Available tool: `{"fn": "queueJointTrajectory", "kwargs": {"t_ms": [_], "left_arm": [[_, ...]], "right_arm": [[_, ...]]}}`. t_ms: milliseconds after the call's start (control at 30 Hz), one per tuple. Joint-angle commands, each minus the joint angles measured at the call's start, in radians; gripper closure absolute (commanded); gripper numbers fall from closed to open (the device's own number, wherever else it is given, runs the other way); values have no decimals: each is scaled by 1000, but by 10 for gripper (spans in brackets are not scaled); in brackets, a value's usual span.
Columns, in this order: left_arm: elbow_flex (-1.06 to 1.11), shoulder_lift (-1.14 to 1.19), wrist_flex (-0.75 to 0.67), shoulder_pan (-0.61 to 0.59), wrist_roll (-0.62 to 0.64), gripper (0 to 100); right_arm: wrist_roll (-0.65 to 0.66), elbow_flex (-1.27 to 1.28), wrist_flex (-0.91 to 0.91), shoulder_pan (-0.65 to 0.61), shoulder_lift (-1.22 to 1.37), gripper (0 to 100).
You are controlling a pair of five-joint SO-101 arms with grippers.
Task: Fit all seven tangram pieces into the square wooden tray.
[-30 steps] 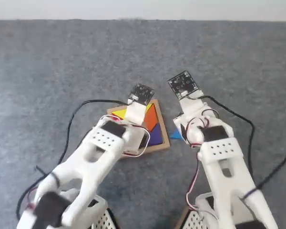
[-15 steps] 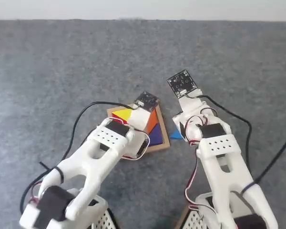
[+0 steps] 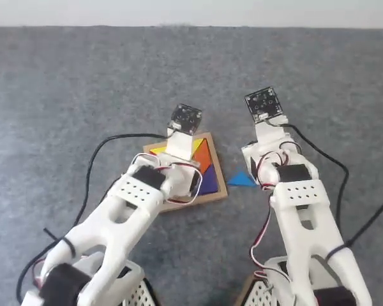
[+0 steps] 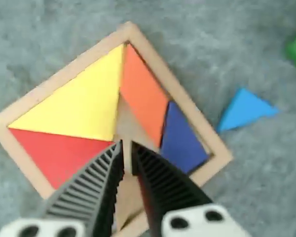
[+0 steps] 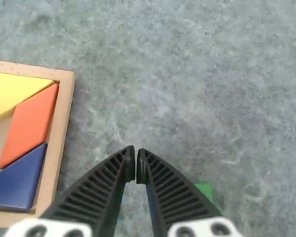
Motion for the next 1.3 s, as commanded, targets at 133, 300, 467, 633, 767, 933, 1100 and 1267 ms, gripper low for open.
{"fn": "queueJointTrajectory", "kwargs": {"t_ms": [133,300,467,633,767,933,1100,1267], "left_arm": [[-142,206,209,41,-81,987],[-119,144,203,40,-86,988],[-62,-14,230,-15,-101,988],[54,-169,51,-69,-5,987],[77,-77,-61,-6,21,959],[-133,180,104,3,20,988],[-263,336,233,3,9,988],[-251,334,249,2,-31,988]], "right_arm": [[11,-17,-21,15,-5,983],[12,-17,-22,15,-5,983],[11,-17,-22,19,-5,985],[5,-18,-24,21,-7,986],[-46,-18,-22,21,-7,986],[-46,-18,-24,21,-7,986],[-46,-17,-24,22,-7,986],[-44,-12,-45,28,-7,986]]}}
